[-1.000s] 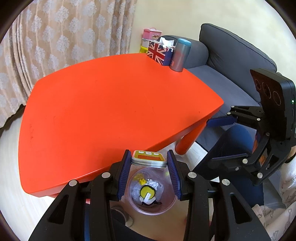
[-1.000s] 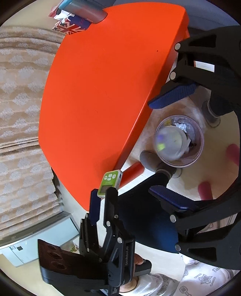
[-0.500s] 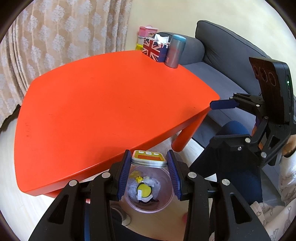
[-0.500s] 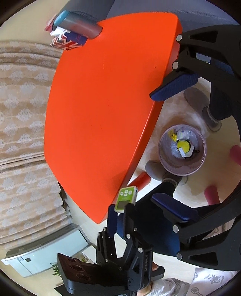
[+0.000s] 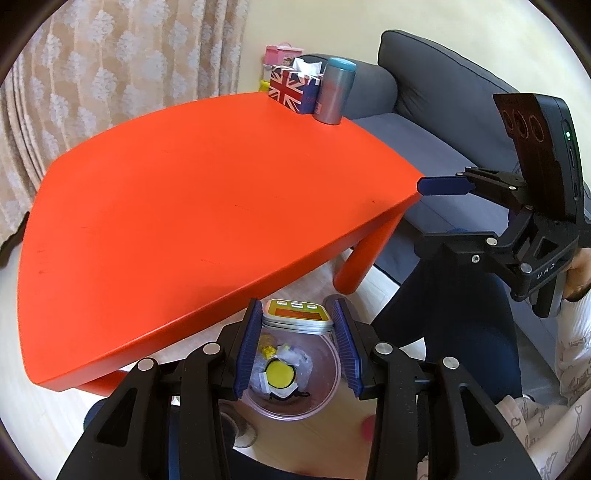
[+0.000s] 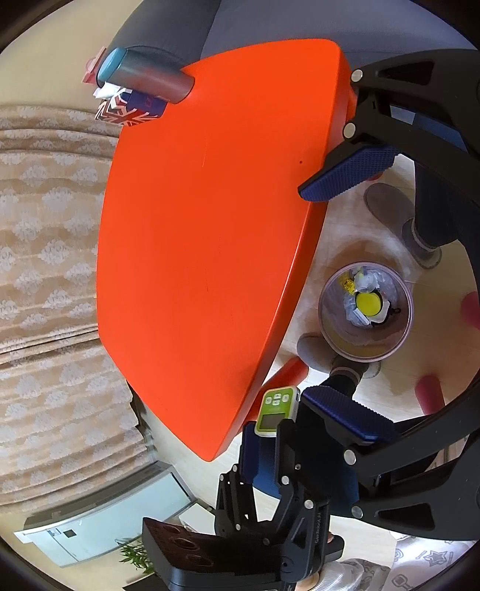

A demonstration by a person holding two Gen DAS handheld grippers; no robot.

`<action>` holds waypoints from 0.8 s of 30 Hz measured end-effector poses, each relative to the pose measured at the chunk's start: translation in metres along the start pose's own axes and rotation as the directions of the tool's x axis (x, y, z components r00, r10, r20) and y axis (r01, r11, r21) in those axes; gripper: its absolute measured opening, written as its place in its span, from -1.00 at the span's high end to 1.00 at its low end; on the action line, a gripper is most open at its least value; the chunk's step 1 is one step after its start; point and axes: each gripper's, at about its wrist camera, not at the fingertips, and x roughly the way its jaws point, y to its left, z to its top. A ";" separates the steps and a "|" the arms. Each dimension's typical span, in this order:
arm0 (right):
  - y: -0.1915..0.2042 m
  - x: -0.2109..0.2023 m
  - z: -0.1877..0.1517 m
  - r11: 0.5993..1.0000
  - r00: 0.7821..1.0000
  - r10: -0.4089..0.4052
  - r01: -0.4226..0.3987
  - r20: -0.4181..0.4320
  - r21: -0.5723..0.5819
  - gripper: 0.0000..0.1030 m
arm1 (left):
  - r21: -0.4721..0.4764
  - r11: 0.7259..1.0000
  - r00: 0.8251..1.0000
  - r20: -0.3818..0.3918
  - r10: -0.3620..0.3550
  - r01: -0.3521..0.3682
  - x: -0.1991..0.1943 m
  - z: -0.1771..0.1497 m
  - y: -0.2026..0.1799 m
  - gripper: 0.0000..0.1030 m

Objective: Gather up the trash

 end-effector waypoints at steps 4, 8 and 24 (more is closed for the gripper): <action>-0.003 0.000 -0.001 1.000 1.000 0.000 0.000 0.002 0.009 -0.91 | 0.006 1.000 1.000 -0.009 -0.005 0.005 0.003 0.001 -0.001 0.25; -0.007 0.000 -0.001 1.000 1.000 0.000 0.000 0.003 0.017 -0.91 | 0.009 1.000 1.000 -0.014 -0.009 0.009 0.005 0.001 -0.002 0.25; -0.006 0.001 0.000 1.000 1.000 -0.005 0.005 -0.002 0.025 -0.91 | -0.013 1.000 0.999 0.018 0.026 -0.026 0.009 0.005 0.003 -0.85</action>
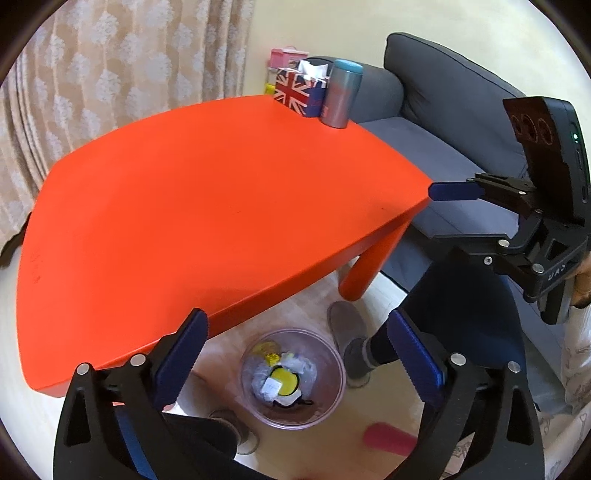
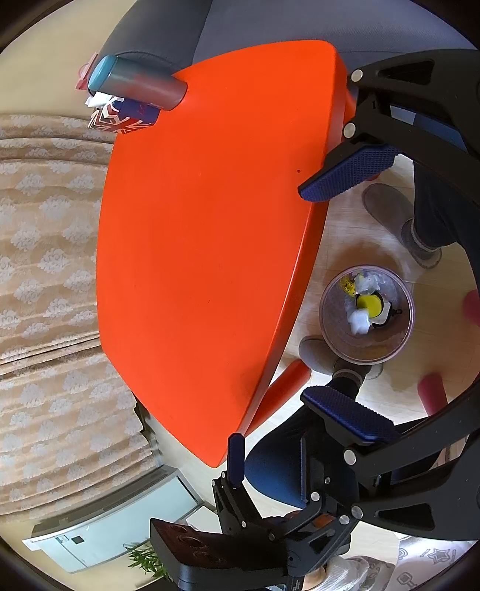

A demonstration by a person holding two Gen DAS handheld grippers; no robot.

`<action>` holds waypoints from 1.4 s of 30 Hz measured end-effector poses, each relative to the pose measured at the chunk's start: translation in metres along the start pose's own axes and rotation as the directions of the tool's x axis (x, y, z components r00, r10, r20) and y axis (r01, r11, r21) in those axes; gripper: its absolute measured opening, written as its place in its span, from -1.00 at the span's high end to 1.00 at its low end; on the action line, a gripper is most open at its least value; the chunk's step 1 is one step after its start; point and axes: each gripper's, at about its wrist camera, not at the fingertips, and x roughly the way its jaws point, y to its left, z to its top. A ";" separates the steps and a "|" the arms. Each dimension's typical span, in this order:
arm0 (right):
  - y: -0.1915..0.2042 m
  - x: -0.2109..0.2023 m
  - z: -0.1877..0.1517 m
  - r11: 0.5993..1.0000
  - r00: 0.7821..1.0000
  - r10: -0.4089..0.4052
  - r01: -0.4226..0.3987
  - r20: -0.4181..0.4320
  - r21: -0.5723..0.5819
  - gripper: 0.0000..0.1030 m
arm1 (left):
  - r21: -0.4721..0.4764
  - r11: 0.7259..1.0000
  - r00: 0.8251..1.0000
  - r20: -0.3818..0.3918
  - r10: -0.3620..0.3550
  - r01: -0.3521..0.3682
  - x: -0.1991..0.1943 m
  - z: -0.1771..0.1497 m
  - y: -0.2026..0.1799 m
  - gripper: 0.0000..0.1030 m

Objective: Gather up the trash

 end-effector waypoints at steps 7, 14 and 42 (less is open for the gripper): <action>0.004 0.003 -0.001 1.000 1.000 0.001 -0.001 -0.006 -0.004 -0.91 | -0.021 1.000 1.000 0.002 0.016 -0.016 -0.002 0.001 0.004 -0.85; 0.002 0.005 0.002 1.000 1.000 -0.001 0.001 -0.002 -0.005 -0.93 | -0.047 0.998 0.999 0.012 0.041 -0.040 -0.004 0.003 0.011 -0.86; -0.030 0.038 0.090 0.992 0.985 -0.130 0.129 0.109 0.017 -0.94 | -0.140 0.968 0.966 0.127 0.225 -0.208 -0.006 0.063 0.078 -0.86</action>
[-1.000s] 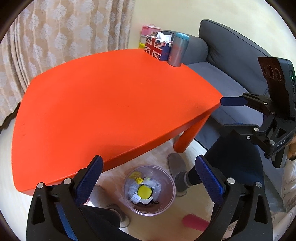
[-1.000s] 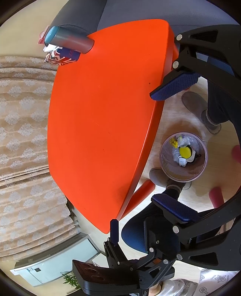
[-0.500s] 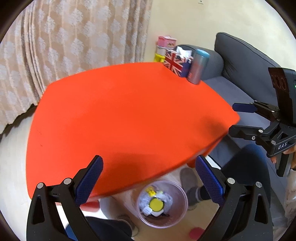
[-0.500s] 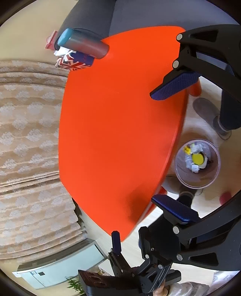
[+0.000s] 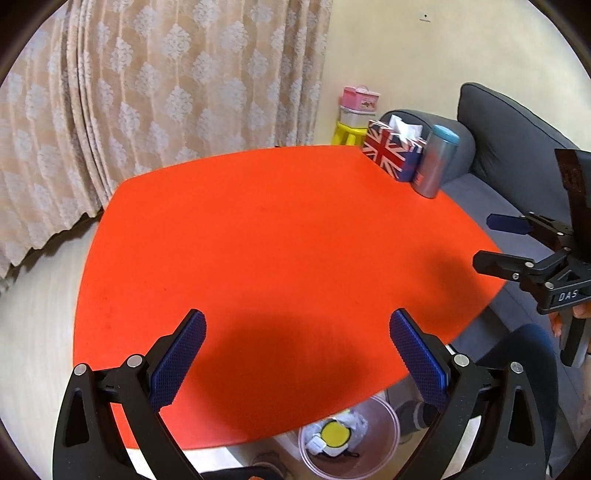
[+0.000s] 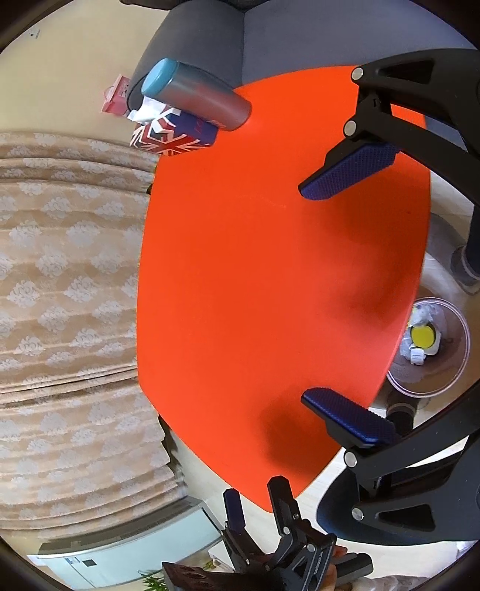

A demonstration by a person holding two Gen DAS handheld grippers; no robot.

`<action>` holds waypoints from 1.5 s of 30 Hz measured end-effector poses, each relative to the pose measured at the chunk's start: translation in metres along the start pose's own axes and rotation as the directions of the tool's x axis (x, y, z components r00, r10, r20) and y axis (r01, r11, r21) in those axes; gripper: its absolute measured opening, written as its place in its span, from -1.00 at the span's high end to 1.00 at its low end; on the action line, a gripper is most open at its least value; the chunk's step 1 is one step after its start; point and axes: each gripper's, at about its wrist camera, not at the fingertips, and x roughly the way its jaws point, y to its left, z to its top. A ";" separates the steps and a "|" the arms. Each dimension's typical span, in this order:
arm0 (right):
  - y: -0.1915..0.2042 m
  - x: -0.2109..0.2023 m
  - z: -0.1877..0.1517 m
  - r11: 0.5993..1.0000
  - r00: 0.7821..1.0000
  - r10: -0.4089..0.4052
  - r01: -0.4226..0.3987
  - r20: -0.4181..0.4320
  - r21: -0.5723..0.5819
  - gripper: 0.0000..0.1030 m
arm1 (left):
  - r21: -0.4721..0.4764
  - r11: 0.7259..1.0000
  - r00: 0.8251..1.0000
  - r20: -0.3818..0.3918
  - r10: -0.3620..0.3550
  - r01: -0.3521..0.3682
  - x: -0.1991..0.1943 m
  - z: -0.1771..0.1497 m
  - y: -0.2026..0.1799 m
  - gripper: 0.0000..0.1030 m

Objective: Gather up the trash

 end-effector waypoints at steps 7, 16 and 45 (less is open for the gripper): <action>-0.002 0.008 0.011 1.000 1.000 0.002 -0.002 0.011 0.006 -0.94 | 0.005 0.999 0.999 0.010 0.043 -0.043 0.009 0.009 0.005 -0.86; -0.007 0.015 0.013 1.000 1.000 0.007 -0.007 0.008 0.011 -0.94 | -0.029 0.998 0.999 -0.009 0.047 -0.047 0.018 0.014 0.013 -0.88; -0.008 0.024 0.006 1.000 1.000 0.016 -0.016 -0.023 -0.001 -0.94 | -0.044 0.998 0.999 -0.005 0.040 -0.040 0.019 0.015 0.009 -0.88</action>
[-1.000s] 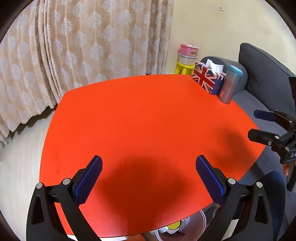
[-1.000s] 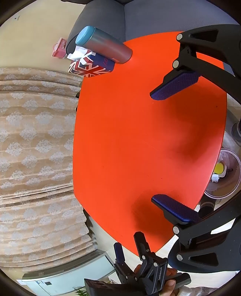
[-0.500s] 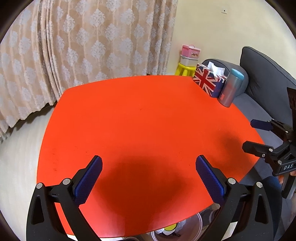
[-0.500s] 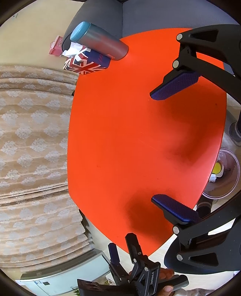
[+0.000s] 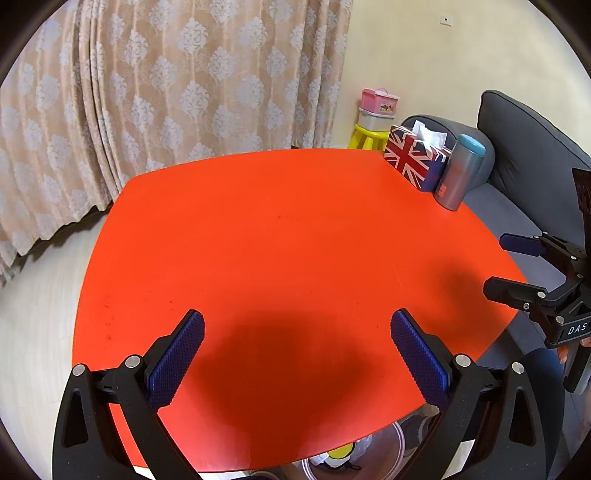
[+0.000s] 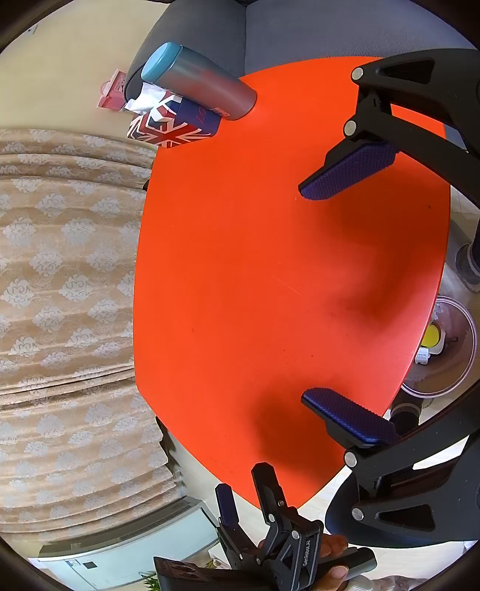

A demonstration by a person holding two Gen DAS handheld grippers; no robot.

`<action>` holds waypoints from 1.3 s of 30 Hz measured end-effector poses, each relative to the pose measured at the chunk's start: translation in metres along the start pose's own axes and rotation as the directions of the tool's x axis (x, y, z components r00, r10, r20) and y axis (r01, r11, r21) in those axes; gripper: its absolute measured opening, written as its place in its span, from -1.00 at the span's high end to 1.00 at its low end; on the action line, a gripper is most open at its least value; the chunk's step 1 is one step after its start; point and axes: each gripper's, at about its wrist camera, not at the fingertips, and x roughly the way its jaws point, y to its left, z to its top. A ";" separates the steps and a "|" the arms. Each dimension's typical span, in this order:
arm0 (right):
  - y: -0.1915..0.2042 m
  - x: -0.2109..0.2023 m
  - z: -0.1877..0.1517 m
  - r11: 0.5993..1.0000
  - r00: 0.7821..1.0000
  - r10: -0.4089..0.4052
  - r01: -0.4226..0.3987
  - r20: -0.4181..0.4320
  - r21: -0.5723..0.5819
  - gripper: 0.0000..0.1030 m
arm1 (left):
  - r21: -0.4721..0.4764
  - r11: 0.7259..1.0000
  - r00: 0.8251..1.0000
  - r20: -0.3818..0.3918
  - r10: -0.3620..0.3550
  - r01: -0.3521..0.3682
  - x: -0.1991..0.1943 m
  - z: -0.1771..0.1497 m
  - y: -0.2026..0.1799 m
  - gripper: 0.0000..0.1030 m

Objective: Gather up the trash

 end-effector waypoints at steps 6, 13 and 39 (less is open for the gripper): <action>0.000 0.000 0.000 1.000 1.000 0.000 0.000 0.000 0.000 -0.94 | 0.000 1.000 1.000 0.000 -0.001 0.001 0.000 0.000 0.000 -0.88; 0.000 0.000 0.000 1.000 1.000 0.000 0.000 0.000 0.000 -0.94 | 0.000 1.000 1.000 0.000 0.000 0.000 0.000 0.000 0.000 -0.88; 0.000 0.000 0.000 1.000 1.000 -0.002 0.002 -0.002 -0.001 -0.94 | -0.002 1.000 1.000 -0.007 -0.013 0.013 0.002 -0.003 -0.001 -0.88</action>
